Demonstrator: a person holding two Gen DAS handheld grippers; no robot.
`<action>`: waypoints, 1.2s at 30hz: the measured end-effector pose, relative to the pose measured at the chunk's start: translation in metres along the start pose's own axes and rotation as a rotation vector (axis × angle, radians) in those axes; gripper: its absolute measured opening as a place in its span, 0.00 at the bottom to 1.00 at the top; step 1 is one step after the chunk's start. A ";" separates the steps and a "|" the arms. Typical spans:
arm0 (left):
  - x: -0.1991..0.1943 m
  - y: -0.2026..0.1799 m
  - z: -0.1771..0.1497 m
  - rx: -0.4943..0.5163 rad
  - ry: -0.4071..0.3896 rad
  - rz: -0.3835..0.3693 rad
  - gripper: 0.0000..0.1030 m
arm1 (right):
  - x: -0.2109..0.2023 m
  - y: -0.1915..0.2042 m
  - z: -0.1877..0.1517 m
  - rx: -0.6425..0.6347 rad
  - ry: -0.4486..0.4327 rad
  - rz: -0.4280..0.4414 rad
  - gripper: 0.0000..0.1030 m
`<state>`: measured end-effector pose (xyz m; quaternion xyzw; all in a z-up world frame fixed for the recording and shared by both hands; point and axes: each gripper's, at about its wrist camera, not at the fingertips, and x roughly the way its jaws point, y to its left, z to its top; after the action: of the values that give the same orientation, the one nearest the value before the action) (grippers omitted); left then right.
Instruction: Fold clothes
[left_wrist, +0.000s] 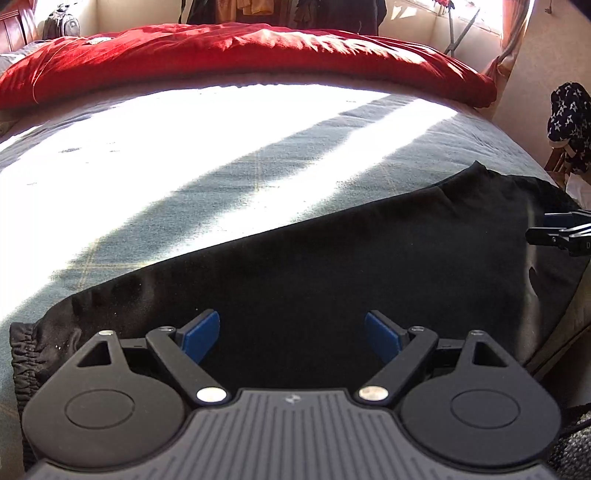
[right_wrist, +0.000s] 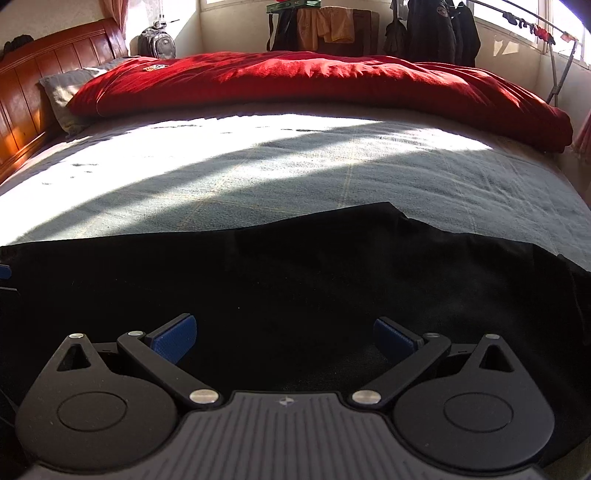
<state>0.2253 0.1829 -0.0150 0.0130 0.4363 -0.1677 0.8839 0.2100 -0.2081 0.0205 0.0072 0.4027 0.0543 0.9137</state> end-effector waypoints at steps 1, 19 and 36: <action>0.006 -0.005 0.007 0.019 -0.004 -0.023 0.84 | -0.003 -0.007 -0.003 0.017 -0.003 -0.023 1.00; 0.145 -0.214 0.095 0.474 0.020 -0.474 0.84 | -0.035 -0.081 -0.055 0.231 -0.058 -0.170 1.00; 0.160 -0.246 0.122 0.543 -0.025 -0.520 0.84 | -0.017 -0.102 -0.058 0.229 -0.062 -0.077 1.00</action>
<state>0.3332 -0.1152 -0.0336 0.1337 0.3538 -0.4964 0.7814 0.1656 -0.3127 -0.0117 0.0979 0.3776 -0.0273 0.9204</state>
